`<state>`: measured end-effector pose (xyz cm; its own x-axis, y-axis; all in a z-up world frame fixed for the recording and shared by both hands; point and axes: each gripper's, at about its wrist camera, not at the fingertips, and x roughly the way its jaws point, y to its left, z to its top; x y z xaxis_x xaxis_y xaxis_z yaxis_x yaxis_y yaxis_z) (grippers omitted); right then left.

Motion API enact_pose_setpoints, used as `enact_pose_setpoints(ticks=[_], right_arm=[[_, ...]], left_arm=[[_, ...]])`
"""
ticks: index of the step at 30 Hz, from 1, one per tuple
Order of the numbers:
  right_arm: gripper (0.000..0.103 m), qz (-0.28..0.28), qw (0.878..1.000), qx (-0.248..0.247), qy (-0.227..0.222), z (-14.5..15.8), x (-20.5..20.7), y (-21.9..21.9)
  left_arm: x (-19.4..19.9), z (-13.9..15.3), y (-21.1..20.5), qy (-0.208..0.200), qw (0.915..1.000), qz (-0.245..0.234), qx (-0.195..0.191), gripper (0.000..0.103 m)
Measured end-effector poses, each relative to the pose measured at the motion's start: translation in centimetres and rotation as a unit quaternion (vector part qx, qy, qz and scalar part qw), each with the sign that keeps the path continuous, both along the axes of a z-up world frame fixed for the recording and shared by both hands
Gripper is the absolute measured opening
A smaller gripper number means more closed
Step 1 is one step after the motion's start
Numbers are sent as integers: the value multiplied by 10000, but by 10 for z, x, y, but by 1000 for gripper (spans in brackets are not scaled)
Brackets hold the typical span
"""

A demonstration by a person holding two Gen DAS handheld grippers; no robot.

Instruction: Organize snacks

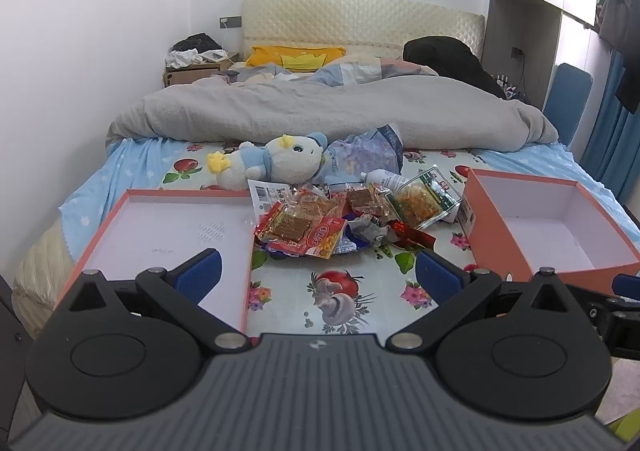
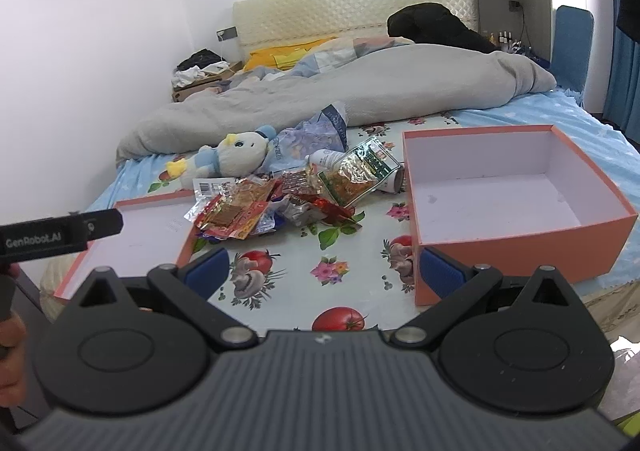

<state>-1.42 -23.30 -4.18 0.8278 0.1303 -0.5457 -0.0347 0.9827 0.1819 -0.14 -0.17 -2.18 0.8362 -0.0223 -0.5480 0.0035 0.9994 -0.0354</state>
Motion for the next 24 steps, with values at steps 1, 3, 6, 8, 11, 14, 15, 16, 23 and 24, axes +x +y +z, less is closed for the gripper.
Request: enact_pose_setpoints(ticks=[1, 3, 6, 8, 11, 14, 15, 16, 23, 24], right_arm=[[103, 6, 10000, -2, 11, 0, 0, 0], [103, 18, 10000, 2, 37, -1, 0, 0], [103, 22, 10000, -6, 57, -2, 0, 1], [103, 5, 10000, -21, 75, -3, 0, 1], [103, -49, 9999, -28, 119, -4, 0, 1], [103, -39, 9999, -29, 154, -5, 0, 1], [103, -18, 9999, -41, 155, -5, 0, 1], [103, 18, 9999, -46, 154, -6, 0, 2], [103, 40, 9998, -1, 197, -7, 0, 1], [103, 38, 9998, -1, 202, -7, 0, 1]], left_arm=[[0, 0, 0, 0, 10000, 2, -2, 103], [0, 0, -1, -1, 10000, 1, 6, 103], [0, 0, -1, -5, 10000, 6, 17, 103], [0, 0, -1, -2, 10000, 6, 11, 103], [0, -1, -1, 1, 10000, 1, 5, 103], [1, -1, -1, 38, 10000, 15, -7, 103], [1, -2, -1, 43, 10000, 9, -13, 103], [1, -2, -1, 51, 10000, 9, -19, 103], [0, -4, -7, 33, 10000, -34, 39, 103], [0, -4, -7, 30, 10000, -43, 49, 103]])
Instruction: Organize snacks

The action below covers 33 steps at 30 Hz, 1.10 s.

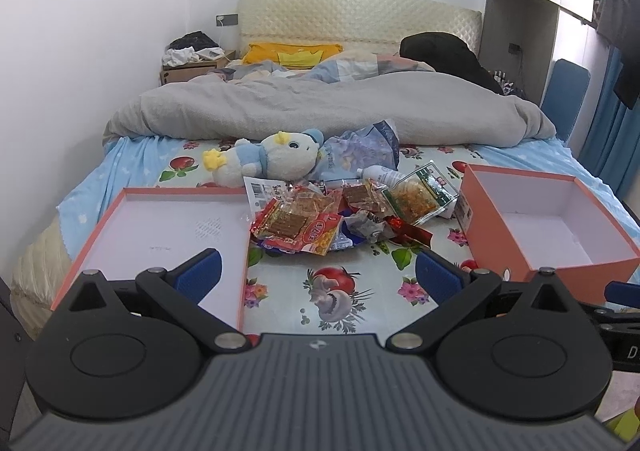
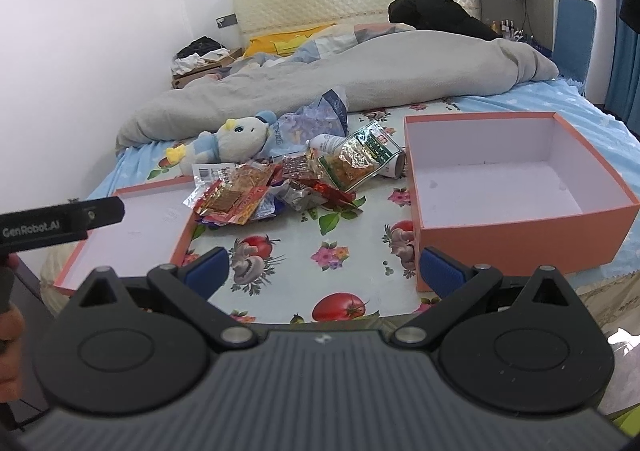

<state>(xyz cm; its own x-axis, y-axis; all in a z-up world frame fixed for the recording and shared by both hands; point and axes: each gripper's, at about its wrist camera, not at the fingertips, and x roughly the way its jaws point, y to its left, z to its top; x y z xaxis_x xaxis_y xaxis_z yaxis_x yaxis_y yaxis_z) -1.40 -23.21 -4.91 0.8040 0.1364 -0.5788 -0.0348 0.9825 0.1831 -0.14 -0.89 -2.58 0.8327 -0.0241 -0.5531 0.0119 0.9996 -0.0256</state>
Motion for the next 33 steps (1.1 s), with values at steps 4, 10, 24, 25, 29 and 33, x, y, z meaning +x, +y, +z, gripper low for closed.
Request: enact_pose_setpoints(ticks=[4, 10, 24, 25, 29, 33], right_arm=[[103, 6, 10000, 22, 42, -2, 0, 0], [103, 33, 9999, 40, 108, -5, 1, 1], [103, -60, 10000, 18, 58, -21, 11, -6], [103, -43, 10000, 27, 43, -21, 13, -5], [101, -48, 9999, 120, 53, -25, 24, -5], [97, -6, 9998, 194, 24, -29, 34, -6]], left_arm=[[0, -1, -2, 34, 10000, -22, 2, 103], [2, -3, -4, 96, 9999, -58, -1, 103], [25, -25, -16, 319, 9991, -294, -15, 103], [29, -27, -17, 337, 9990, -300, -7, 103], [44, -32, -17, 415, 9986, -327, -27, 103], [57, -35, -19, 412, 9984, -381, 4, 103]])
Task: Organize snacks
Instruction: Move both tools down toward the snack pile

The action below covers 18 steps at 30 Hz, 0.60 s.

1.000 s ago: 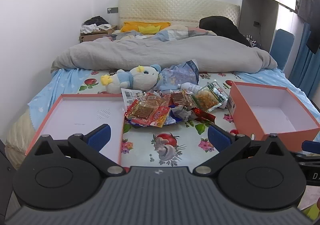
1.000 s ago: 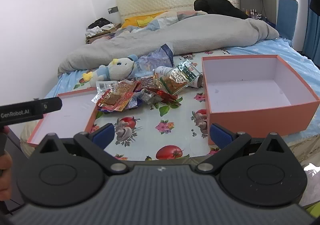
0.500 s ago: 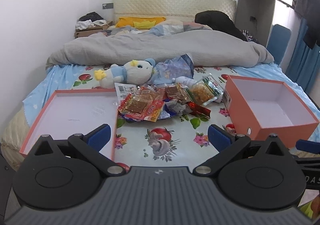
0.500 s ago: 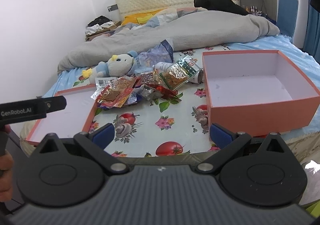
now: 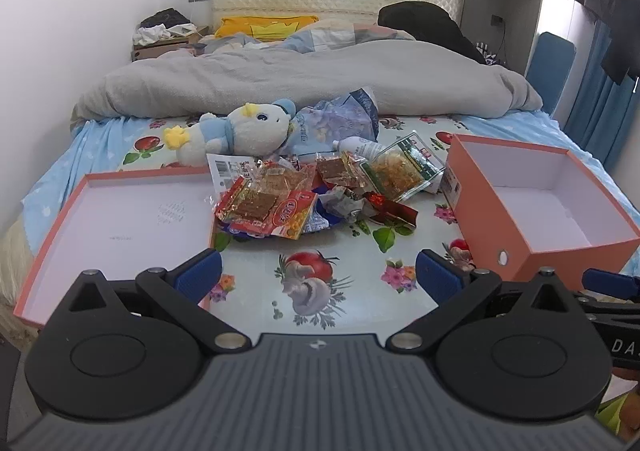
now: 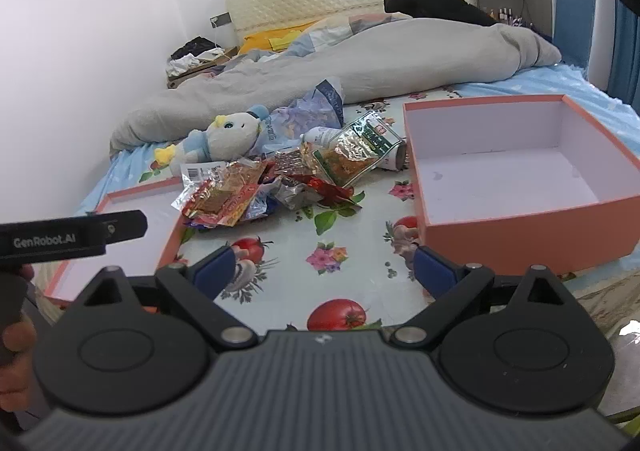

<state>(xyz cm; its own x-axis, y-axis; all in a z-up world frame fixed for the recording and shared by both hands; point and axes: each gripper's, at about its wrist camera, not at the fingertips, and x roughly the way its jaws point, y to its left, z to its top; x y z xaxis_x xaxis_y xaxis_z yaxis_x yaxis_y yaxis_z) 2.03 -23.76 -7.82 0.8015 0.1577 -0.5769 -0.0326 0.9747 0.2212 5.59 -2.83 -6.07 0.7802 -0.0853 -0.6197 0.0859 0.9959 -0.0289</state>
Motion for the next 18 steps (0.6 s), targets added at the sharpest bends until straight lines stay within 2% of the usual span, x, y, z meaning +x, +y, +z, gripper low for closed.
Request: enact_pose_setpoints(ticks=[8, 12, 18], right_arm=[[91, 200, 9997, -136, 53, -13, 25, 9], [86, 298, 9993, -197, 69, -21, 39, 15], [85, 531, 9979, -342, 168, -36, 59, 29]], left_arm=[[37, -24, 5, 196, 9998, -91, 56, 103], [59, -38, 15, 354, 9993, -21, 102, 103], [97, -59, 35, 530, 9983, 156, 191, 103]])
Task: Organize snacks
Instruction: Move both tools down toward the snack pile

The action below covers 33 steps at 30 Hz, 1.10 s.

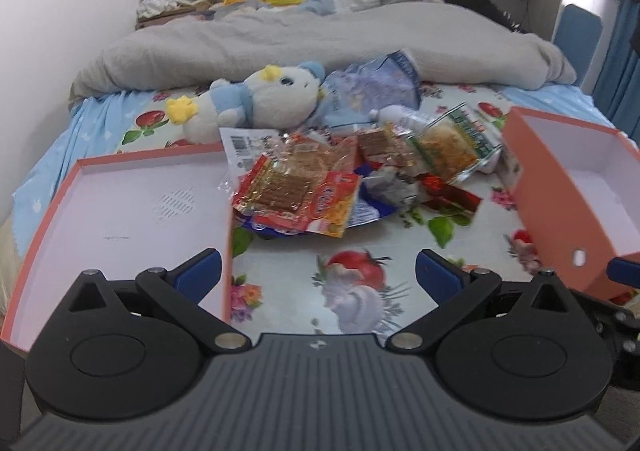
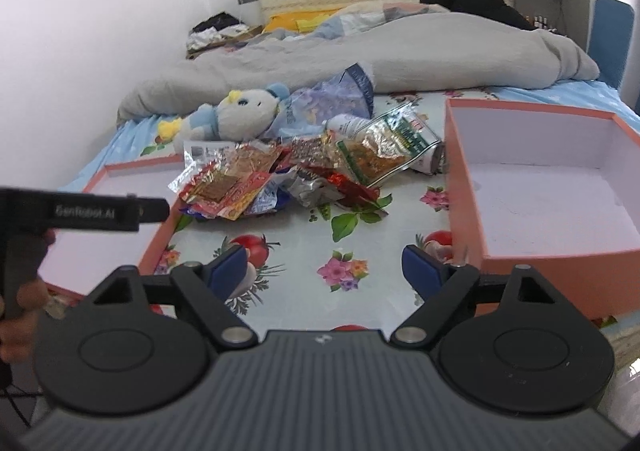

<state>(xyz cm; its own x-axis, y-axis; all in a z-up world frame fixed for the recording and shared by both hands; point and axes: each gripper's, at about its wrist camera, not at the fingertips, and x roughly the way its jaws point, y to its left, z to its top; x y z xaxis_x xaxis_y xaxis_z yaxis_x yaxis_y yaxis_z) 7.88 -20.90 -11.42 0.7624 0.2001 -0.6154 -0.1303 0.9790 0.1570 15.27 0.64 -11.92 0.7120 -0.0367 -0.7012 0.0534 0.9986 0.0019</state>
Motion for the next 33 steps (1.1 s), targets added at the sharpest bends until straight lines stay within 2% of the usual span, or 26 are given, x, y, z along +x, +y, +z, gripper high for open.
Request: enact_pose_setpoints(ticks=[2, 6, 11, 15, 21, 26, 33], right_arm=[[81, 71, 9999, -8, 106, -6, 7, 4], [80, 218, 9995, -106, 188, -13, 24, 11], [81, 286, 9986, -413, 137, -25, 48, 19], [81, 397, 9977, -429, 340, -36, 75, 23], [81, 138, 9958, -791, 450, -52, 121, 17], [81, 104, 9940, -1001, 426, -66, 155, 11], [80, 432, 9916, -1152, 391, -79, 195, 15]], left_arm=[[8, -5, 4, 41, 10000, 15, 24, 103], [27, -16, 9, 100, 9999, -50, 99, 103], [49, -23, 14, 112, 9996, -249, -61, 103], [73, -34, 14, 252, 9983, -483, -216, 103], [112, -56, 12, 401, 9967, -667, -247, 103], [145, -79, 14, 522, 9954, -792, -162, 103], [180, -108, 25, 791, 9930, -874, -22, 103]])
